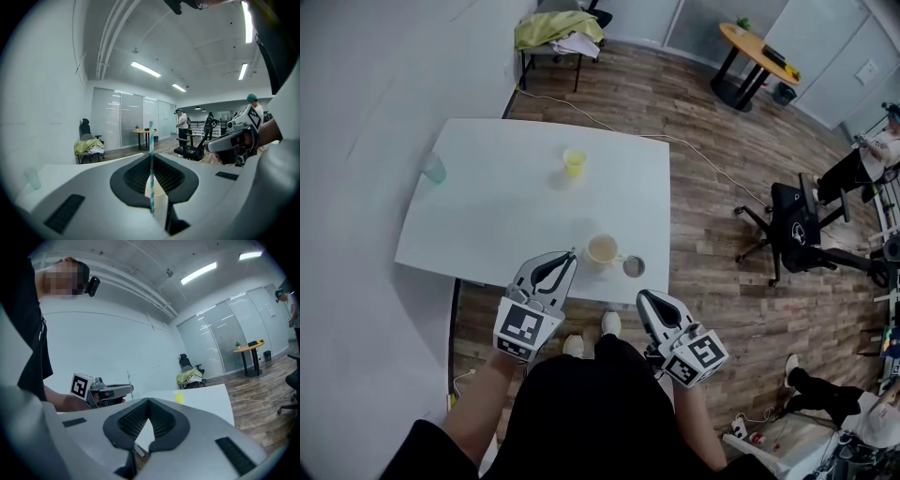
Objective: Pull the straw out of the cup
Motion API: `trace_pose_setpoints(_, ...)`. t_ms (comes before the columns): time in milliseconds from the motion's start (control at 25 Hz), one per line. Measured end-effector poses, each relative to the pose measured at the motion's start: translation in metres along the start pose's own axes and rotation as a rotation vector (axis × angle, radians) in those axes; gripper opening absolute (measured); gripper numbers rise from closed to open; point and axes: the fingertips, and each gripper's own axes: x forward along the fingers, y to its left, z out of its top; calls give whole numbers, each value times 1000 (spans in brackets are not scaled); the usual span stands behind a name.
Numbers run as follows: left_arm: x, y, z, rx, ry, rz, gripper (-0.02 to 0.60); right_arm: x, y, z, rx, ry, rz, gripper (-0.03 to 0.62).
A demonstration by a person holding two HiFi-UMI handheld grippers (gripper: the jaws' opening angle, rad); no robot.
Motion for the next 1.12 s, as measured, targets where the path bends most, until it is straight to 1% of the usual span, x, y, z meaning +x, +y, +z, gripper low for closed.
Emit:
trace_pose_setpoints(360,-10,-19,-12,-11,-10,26,31,-18,-4,-13,-1,-12,12,17)
trace_pose_setpoints(600,-18,-26,-2,-19,-14,95,31,-30,-8,-1,-10,-20,62,17)
trace_pose_setpoints(800,-21,-37,5,-8,-20,144,31,-41,-15,8,-30,-25,104,17)
trace_pose_setpoints(1000,-30,-45,6,-23,-17,187,31,-49,-17,16,-53,-25,130,17)
trace_pose_setpoints(1120,-34,-50,5,-52,-25,206,31,-57,-18,20,-50,-31,137,17)
